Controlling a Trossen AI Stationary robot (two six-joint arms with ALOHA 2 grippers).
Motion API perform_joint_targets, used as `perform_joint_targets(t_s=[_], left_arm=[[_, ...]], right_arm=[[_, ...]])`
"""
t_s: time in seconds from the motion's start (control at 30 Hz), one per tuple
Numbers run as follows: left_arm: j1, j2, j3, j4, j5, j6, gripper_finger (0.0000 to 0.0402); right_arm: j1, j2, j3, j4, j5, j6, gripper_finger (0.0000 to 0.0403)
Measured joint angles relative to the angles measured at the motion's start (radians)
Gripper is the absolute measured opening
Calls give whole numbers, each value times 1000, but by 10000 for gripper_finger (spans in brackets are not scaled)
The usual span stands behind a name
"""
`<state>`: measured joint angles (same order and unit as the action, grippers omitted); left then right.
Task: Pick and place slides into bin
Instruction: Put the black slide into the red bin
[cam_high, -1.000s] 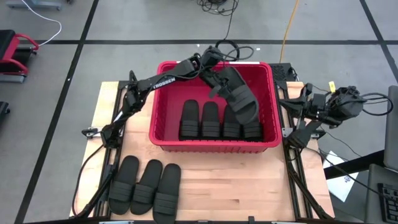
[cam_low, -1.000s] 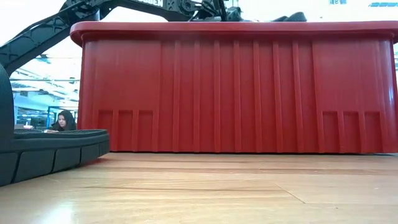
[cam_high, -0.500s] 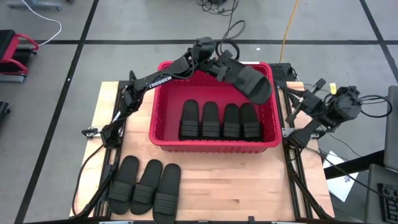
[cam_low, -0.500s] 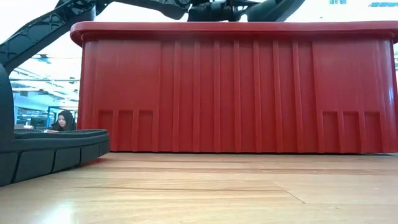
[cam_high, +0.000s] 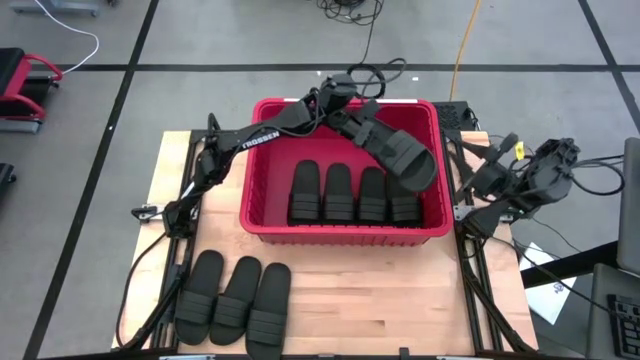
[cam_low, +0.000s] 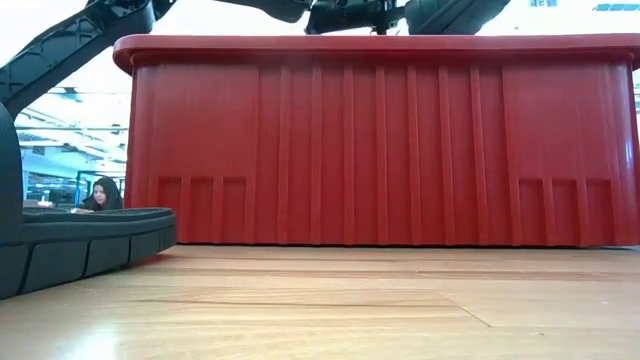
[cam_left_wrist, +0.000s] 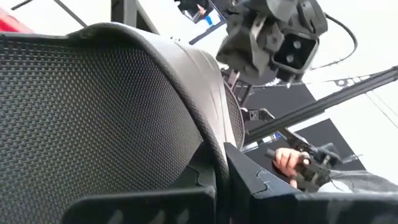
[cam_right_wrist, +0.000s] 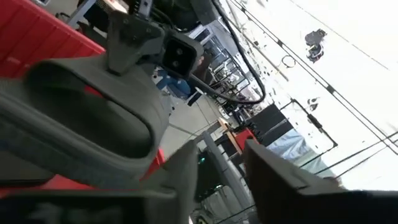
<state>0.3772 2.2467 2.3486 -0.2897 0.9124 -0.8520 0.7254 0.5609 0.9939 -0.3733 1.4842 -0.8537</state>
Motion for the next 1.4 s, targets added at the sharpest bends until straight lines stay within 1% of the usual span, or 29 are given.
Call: perform_joint_targets(t_s=[0.13,0.2,0.27,0.37,0.43,0.53,0.67,0.7,0.77,0.87,0.97,1.03,1.13,1.17,1.23,1.27,1.33,1.4], left_arm=[[-5,0,0,5,-33,-19,2],[-10,0,0,3,-35,-14,2],[-15,0,0,-5,-34,20,3],[-21,0,0,-38,-31,116,2],[-21,0,0,-69,-32,152,2],[-25,0,0,-110,-30,185,2],[-43,0,0,-243,-18,330,2],[-45,1,0,-270,-22,342,2],[-45,2,-1,-280,-40,319,2],[-41,2,-1,-183,-80,242,2],[-35,2,-1,-19,-102,101,1],[-32,2,-1,60,-108,30,2],[-28,1,0,45,-121,15,2],[-28,1,0,24,-126,19,1],[-33,1,0,0,-132,22,1],[-38,1,0,-2,-140,23,2],[-45,1,0,2,-143,23,2],[-54,1,0,1,-146,20,1]], right_arm=[[0,25,0,2,-62,12,193],[0,32,0,2,-97,78,212],[0,32,0,19,-115,198,221],[0,17,0,80,-168,355,217],[0,1,0,118,-202,418,206],[0,-13,1,141,-238,454,189],[0,-47,1,161,-288,520,163],[0,-57,1,160,-296,540,157],[0,-68,3,137,-309,559,147],[0,-65,3,33,-309,534,138],[0,-42,3,-87,-289,482,139],[0,-12,2,-137,-220,425,142],[-10,32,2,-128,-90,282,145],[-20,45,1,-111,-66,228,145],[-44,60,1,-95,-74,143,145],[-59,68,1,-95,-89,128,145],[-91,83,1,-103,-115,124,145],[-124,90,1,-137,-172,135,145]])
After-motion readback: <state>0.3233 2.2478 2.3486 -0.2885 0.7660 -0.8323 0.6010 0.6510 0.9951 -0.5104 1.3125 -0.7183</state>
